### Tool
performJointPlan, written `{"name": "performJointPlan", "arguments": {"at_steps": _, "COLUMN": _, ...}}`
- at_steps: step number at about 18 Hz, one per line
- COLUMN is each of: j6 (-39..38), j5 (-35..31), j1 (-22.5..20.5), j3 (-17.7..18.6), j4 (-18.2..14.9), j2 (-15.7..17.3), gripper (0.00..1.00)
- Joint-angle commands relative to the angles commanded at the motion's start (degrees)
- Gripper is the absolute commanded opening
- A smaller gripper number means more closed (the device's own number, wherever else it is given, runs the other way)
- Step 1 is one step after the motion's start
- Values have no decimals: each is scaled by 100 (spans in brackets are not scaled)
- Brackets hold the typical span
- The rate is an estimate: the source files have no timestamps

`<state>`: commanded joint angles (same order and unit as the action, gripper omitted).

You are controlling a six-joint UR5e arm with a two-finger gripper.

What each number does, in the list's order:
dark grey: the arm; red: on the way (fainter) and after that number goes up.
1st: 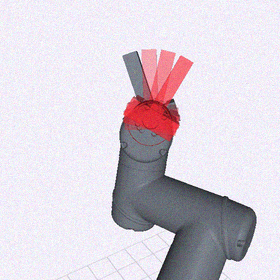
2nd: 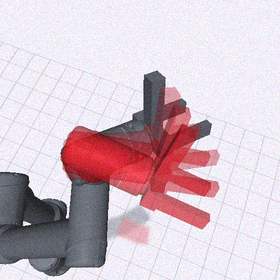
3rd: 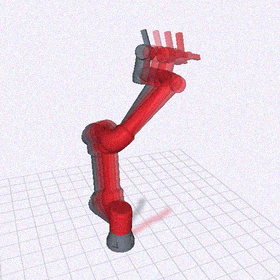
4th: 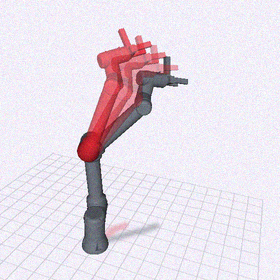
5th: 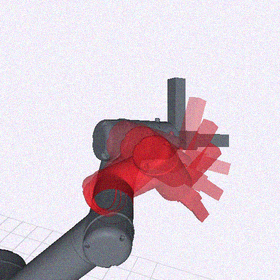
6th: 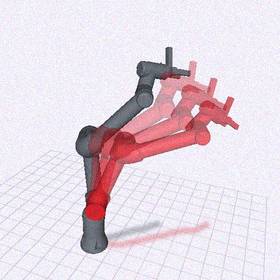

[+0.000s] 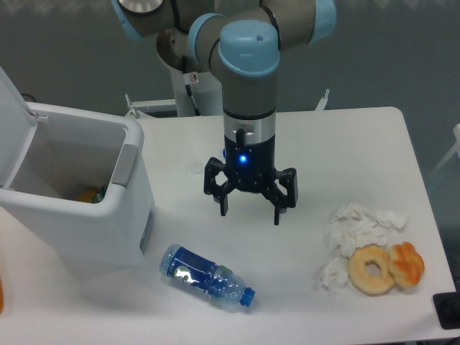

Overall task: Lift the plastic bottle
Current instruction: 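Lower the open gripper toward the clear plastic bottle on the table, then descend the gripper around the middle of the bottle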

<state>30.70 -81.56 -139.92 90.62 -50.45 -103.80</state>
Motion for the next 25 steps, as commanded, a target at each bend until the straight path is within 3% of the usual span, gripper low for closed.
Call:
{"name": "performJointPlan", "arguments": {"at_steps": 8, "j6": -1899, "j5": 9, "j1": 132, "j3": -9, "j4": 9, "j2": -474, "gripper": 100}}
{"name": "performJointPlan", "arguments": {"at_steps": 13, "j6": -2637, "j5": 0, "j1": 281, "j3": -219, "j4": 9, "j2": -852, "gripper": 100}}
{"name": "performJointPlan", "arguments": {"at_steps": 16, "j6": -2928, "j5": 9, "j1": 325, "j3": -351, "j4": 0, "j2": -888, "gripper": 100}}
{"name": "performJointPlan", "arguments": {"at_steps": 21, "j6": -3737, "j5": -245, "j1": 299, "j3": -246, "j4": -79, "j2": -888, "gripper": 100}}
{"name": "performJointPlan", "arguments": {"at_steps": 25, "j6": -4071, "j5": -711, "j1": 308, "j3": -89, "j4": -97, "j2": -1133, "gripper": 100}}
